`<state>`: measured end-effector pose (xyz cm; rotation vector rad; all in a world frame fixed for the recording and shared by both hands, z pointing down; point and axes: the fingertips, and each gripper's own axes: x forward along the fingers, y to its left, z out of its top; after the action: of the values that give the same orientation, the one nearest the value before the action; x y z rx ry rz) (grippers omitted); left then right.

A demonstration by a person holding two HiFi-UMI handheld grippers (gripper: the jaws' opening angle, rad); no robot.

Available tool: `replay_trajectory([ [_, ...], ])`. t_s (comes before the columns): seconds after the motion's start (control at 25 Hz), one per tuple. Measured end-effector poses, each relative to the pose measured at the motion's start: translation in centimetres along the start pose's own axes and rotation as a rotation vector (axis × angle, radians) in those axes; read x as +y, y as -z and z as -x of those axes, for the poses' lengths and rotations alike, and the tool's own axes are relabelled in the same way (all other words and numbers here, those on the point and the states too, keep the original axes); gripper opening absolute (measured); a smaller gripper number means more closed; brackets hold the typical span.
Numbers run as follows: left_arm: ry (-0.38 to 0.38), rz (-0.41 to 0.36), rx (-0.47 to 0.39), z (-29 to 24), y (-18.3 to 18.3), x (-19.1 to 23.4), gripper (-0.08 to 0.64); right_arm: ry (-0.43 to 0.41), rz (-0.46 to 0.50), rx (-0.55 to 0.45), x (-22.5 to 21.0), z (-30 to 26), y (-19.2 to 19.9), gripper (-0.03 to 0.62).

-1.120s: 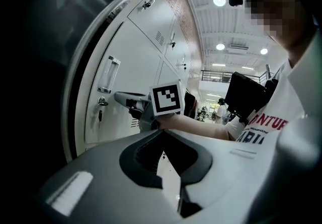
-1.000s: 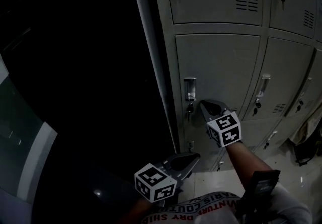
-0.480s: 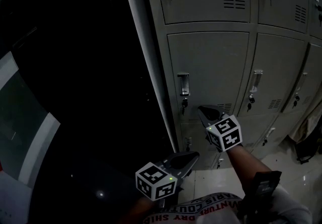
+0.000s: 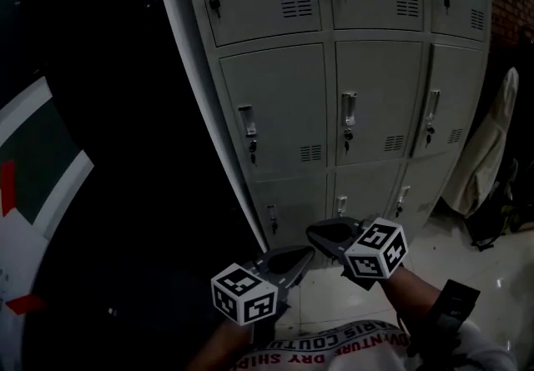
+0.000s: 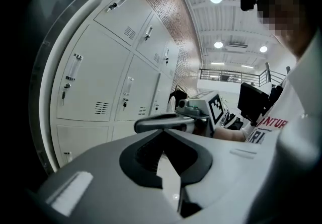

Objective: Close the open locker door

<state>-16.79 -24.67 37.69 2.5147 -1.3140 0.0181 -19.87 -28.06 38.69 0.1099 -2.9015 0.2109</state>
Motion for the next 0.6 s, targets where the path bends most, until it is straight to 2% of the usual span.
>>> replay_trajectory([
  [0.16,-0.007,0.022,-0.001,0.9,4.4,-8.5,0.003,-0.033,-0.020,0.017,7.0,9.9,5.0,-0.006],
  [0.36,-0.022,0.051,-0.005,2.3,10.4,-20.0,0.003,-0.006,-0.014,0.013,15.0,21.7,11.4,-0.006],
  [0.48,-0.033,0.054,0.017,2.7,12.9,-25.5,0.003,-0.013,-0.081,0.007,18.6,26.8,14.2,-0.006],
  [0.6,-0.043,0.030,0.040,3.3,13.9,-29.9,0.003,-0.022,-0.126,-0.015,21.6,30.5,15.1,-0.006],
])
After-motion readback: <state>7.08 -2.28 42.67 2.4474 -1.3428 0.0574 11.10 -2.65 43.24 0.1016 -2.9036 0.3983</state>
